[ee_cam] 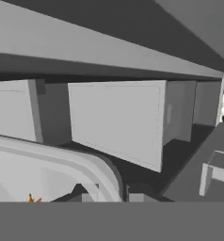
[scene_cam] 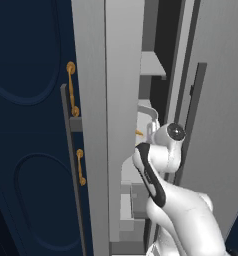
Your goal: Take the meat container that has the shrimp and place it on the second highest rack of the freezer. Then take the vegetable container that has the cucumber and corn and place it on the highest rack of the freezer.
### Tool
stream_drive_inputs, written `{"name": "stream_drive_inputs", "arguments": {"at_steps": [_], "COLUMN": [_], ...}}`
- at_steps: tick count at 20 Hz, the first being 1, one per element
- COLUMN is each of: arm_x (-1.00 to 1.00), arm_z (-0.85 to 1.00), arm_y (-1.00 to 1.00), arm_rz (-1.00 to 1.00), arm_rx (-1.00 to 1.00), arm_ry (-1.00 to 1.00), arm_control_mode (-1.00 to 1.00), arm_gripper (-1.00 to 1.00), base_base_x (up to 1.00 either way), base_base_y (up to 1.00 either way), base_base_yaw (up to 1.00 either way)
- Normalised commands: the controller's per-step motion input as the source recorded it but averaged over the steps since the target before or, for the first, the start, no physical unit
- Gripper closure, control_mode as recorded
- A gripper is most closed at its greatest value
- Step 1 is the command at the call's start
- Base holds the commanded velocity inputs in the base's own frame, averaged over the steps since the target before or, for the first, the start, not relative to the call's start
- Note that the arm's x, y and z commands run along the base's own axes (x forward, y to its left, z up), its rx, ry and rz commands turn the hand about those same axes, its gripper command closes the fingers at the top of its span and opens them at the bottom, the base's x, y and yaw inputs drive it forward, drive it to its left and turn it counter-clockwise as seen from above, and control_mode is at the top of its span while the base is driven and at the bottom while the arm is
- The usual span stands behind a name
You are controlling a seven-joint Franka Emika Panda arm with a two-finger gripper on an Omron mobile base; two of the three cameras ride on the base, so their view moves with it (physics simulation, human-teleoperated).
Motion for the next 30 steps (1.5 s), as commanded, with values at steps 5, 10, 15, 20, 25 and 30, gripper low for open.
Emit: {"name": "stream_drive_inputs", "arguments": {"at_steps": [5, 10, 15, 20, 25, 30], "arm_x": [0.41, 0.29, 0.27, 0.42, 0.37, 0.51], "arm_z": [0.07, 0.31, 0.38, 0.01, -0.13, -0.10], "arm_y": [0.00, 0.00, -0.16, -0.19, 0.00, -0.10], "arm_rz": [-0.06, 0.00, -0.01, -0.03, -0.04, -0.02], "arm_rx": [0.00, 0.00, 0.00, 0.00, -0.01, 0.00], "arm_ry": [-0.07, -0.04, 0.00, 0.05, 0.00, 0.03], "arm_control_mode": [-1.00, -1.00, -1.00, -1.00, -1.00, -1.00], "arm_gripper": [1.00, 1.00, 1.00, 1.00, 1.00, 1.00], "base_base_x": [0.00, 0.00, 0.00, 0.00, 0.00, 0.00], "base_base_y": [0.00, 0.00, 0.00, 0.00, 0.00, 0.00], "base_base_yaw": [0.00, 0.00, 0.00, 0.00, 0.00, 0.00]}}
